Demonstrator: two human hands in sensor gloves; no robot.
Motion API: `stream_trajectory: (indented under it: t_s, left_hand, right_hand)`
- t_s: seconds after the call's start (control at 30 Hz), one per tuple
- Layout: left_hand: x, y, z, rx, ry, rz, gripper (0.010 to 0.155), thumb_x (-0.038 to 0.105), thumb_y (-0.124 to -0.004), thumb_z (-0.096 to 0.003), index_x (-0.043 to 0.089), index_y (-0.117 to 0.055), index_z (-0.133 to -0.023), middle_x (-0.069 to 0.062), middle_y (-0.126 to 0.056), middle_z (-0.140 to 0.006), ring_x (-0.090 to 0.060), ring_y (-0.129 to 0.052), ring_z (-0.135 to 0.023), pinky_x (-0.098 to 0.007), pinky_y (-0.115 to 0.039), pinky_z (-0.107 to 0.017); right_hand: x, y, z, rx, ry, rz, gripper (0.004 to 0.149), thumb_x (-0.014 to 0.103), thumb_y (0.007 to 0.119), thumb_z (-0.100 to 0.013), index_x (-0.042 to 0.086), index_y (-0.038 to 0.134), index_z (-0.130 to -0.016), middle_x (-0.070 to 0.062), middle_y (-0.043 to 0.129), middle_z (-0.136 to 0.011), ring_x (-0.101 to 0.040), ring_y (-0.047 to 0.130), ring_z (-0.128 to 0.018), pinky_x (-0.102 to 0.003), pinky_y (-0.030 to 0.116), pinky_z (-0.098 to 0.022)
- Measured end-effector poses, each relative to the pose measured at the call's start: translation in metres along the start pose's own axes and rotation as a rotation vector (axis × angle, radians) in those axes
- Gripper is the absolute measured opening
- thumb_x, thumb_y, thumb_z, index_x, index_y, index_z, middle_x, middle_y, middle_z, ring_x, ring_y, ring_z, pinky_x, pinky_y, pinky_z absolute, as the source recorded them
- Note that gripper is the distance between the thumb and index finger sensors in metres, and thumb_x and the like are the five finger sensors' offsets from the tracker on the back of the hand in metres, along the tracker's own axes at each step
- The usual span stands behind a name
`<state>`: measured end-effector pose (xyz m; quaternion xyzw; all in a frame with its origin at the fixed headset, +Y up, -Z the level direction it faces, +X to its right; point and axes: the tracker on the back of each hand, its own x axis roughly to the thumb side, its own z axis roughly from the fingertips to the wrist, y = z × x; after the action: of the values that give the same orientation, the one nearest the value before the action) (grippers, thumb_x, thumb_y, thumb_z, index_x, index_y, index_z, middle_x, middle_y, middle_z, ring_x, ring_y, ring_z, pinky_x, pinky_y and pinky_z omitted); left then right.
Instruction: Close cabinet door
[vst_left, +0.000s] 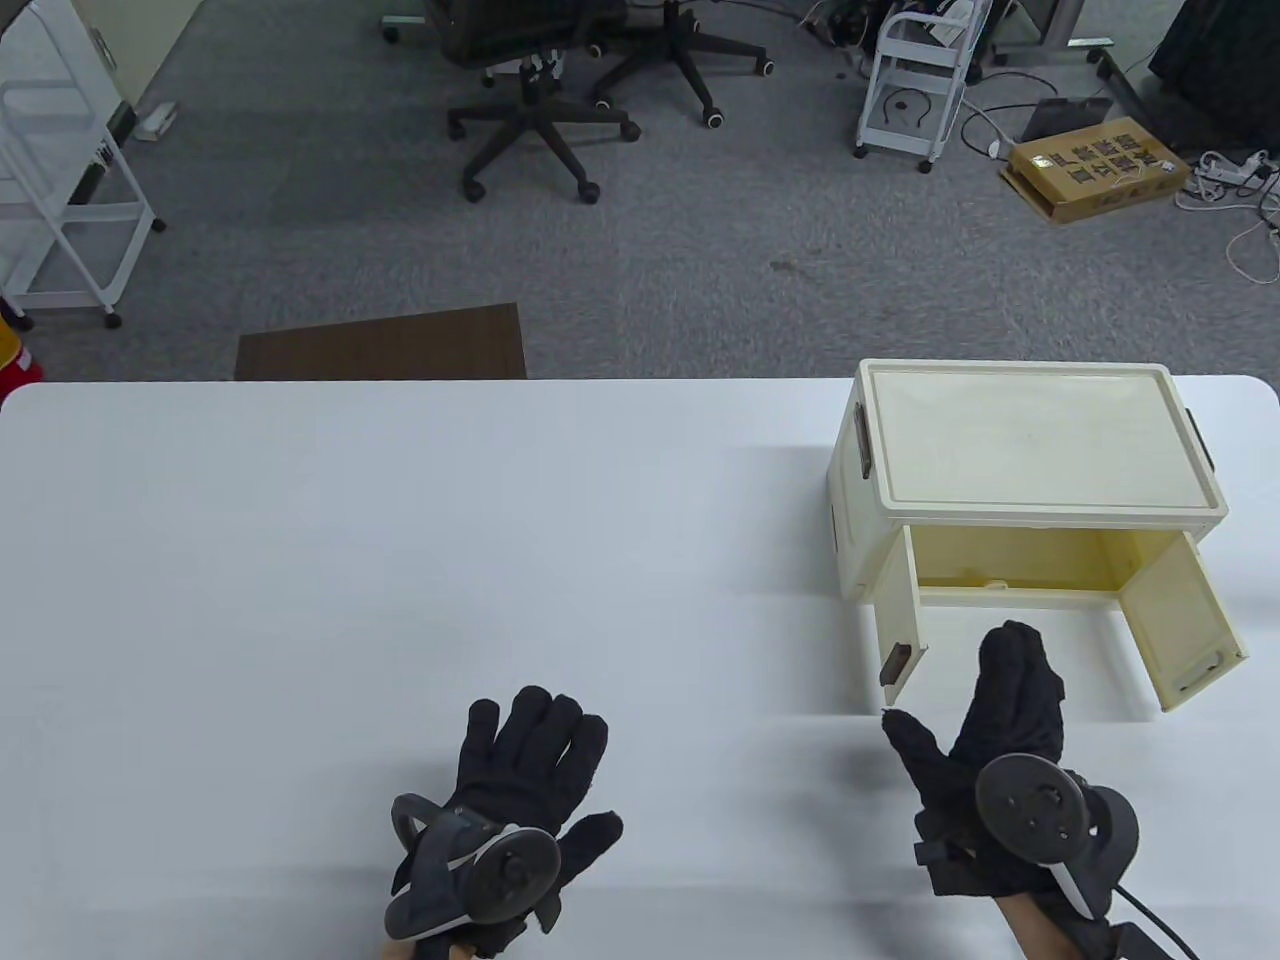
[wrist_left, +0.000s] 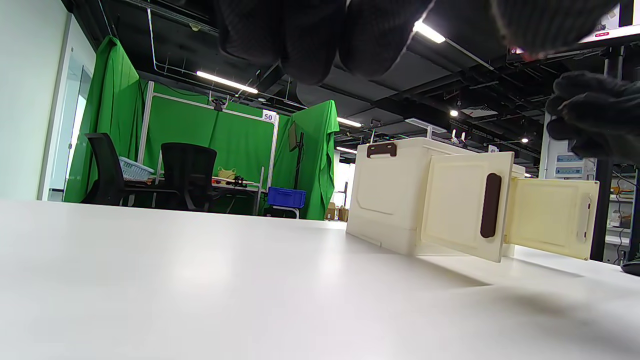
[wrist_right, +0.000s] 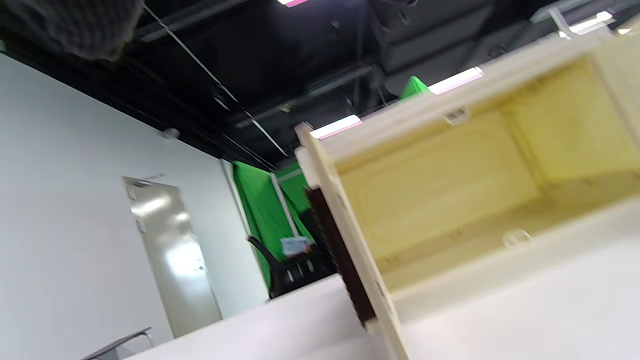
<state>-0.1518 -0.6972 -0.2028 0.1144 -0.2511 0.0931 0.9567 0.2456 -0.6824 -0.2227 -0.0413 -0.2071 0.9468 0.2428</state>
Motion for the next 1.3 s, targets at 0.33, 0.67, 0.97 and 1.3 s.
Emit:
stream_trajectory:
  t_s: [0.33,0.67,0.97,1.3]
  left_hand:
    - [0.000,0.002,0.000,0.000,-0.026,0.013,0.083,0.069,-0.064,-0.0371,0.023,-0.061,-0.106,-0.007,-0.061,-0.112,-0.039,-0.059,-0.109,-0.065,-0.040,-0.075]
    - [-0.005,0.005,0.002,0.006,-0.018,0.062,0.083,0.069,-0.064,-0.0375,0.022,-0.062,-0.106,-0.008,-0.061,-0.112,-0.040,-0.059,-0.109,-0.065,-0.041,-0.075]
    - [-0.004,0.004,0.001,-0.019,-0.030,0.061,0.083,0.069,-0.064,-0.0376,0.022,-0.062,-0.106,-0.008,-0.062,-0.112,-0.040,-0.059,-0.108,-0.064,-0.042,-0.075]
    - [-0.008,0.001,-0.002,-0.038,0.010,0.067,0.082,0.068,-0.065,-0.0376,0.022,-0.062,-0.106,-0.008,-0.062,-0.112,-0.040,-0.060,-0.108,-0.064,-0.042,-0.075]
  right_hand:
    - [-0.034,0.043,-0.030,0.188,0.304,-0.155,0.104,0.070,0.069,-0.032,0.018,0.003,-0.092,-0.016,-0.007,-0.102,-0.039,0.026,-0.105,-0.061,0.035,-0.076]
    - [-0.025,0.065,-0.040,0.166,0.522,-0.322,0.101,0.066,0.078,-0.030,0.019,0.010,-0.088,-0.018,-0.009,-0.099,-0.039,0.023,-0.104,-0.062,0.032,-0.075]
    - [-0.030,0.067,-0.037,0.126,0.496,-0.229,0.084,0.062,0.079,-0.030,0.024,0.029,-0.087,-0.015,0.001,-0.103,-0.036,0.032,-0.104,-0.059,0.038,-0.076]
    - [-0.032,0.080,-0.040,0.152,0.499,-0.195,0.072,0.058,0.078,-0.033,0.028,0.037,-0.084,-0.013,0.005,-0.104,-0.034,0.037,-0.103,-0.058,0.040,-0.076]
